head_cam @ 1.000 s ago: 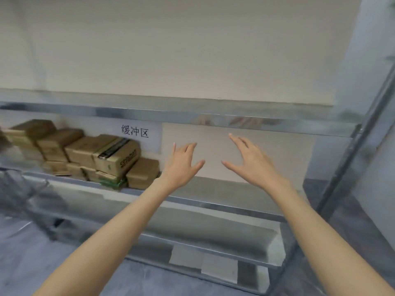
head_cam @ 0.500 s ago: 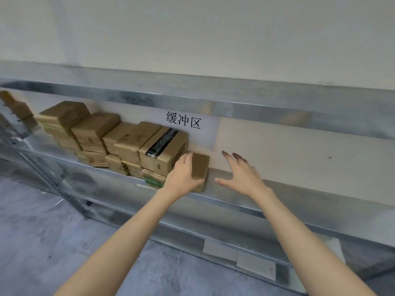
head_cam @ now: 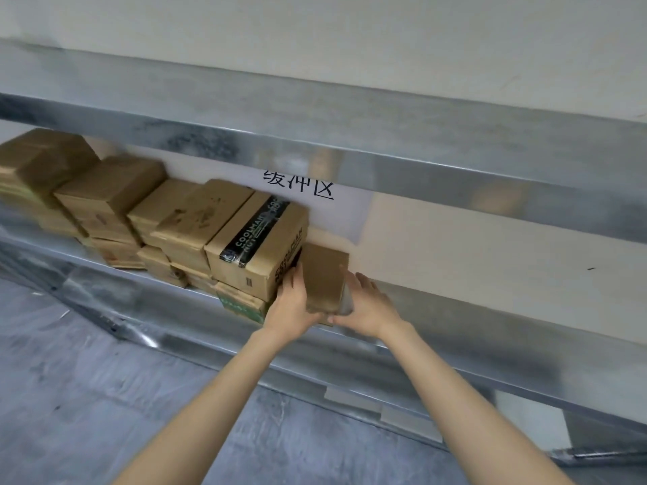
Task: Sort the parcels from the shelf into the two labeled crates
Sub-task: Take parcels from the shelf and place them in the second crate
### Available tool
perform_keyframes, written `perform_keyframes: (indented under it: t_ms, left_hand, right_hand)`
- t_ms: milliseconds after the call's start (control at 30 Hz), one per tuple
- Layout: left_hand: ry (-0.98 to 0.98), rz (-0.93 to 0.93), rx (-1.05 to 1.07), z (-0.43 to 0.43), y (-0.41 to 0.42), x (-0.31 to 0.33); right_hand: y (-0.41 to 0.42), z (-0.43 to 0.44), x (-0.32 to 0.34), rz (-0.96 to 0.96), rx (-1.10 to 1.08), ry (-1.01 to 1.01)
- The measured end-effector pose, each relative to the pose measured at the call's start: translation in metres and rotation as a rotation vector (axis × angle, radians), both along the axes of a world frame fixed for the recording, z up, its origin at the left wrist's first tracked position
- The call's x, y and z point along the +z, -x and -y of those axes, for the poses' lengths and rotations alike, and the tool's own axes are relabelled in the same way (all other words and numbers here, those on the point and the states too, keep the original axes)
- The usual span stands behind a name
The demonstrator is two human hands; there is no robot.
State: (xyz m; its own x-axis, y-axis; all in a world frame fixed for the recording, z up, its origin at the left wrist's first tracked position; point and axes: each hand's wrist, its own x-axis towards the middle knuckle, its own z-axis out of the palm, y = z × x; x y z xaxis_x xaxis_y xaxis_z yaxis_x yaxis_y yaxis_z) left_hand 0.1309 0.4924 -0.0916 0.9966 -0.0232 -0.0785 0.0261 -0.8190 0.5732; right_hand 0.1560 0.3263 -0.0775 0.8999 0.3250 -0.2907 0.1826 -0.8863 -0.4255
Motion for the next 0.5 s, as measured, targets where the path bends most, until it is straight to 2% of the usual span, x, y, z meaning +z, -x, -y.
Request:
perform_keyframes:
  t_ms: [233,500]
  left_hand:
    - [-0.061,0.017,0.041,-0.001,-0.014,-0.021]
    - [-0.071,-0.027,0.06,0.007,-0.018,-0.021]
  right_hand:
    - [-0.016,-0.01,-0.025,-0.079,-0.022,-0.052]
    - [-0.014,-0.004,-0.032,-0.086,-0.024,-0.158]
